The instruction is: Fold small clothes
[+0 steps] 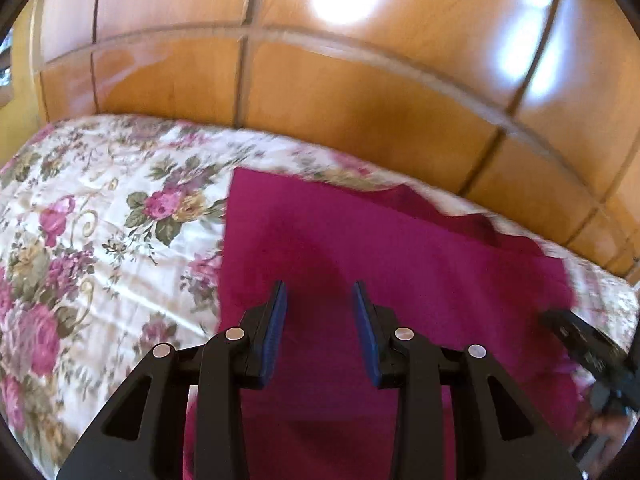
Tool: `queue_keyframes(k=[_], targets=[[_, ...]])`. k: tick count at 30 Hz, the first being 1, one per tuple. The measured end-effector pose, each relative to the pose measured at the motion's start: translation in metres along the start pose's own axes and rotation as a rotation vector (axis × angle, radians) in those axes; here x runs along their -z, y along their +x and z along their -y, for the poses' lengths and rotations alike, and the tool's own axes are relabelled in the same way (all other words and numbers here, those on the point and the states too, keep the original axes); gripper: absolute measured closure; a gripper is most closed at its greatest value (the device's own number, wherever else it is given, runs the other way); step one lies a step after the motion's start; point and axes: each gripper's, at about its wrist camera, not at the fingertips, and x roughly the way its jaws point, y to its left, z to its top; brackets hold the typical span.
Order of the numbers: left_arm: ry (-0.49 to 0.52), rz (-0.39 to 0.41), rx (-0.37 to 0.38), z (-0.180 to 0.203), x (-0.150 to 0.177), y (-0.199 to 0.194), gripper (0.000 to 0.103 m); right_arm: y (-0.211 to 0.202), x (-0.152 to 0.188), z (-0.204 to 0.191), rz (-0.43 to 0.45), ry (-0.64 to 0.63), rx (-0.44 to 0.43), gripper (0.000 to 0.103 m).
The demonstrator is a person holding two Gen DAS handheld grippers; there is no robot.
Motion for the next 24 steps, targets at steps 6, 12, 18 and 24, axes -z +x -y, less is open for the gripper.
queue_keyframes(k=[6, 12, 18, 24], targets=[[0.01, -0.014, -0.018, -0.022, 0.011, 0.032, 0.07, 0.015, 0.013, -0.017, 0.027, -0.121, 0.066, 0.009], [0.076, 0.056, -0.092, -0.003, 0.027, -0.006, 0.053, 0.015, 0.014, -0.013, 0.029, -0.114, 0.049, 0.006], [0.113, -0.031, -0.147, -0.005, 0.048, 0.007, 0.046, 0.019, 0.014, -0.018, 0.024, -0.13, 0.067, 0.005], [0.048, 0.011, -0.132, -0.008, 0.052, -0.039, 0.046, 0.0, 0.015, -0.017, -0.015, -0.094, 0.064, 0.003]])
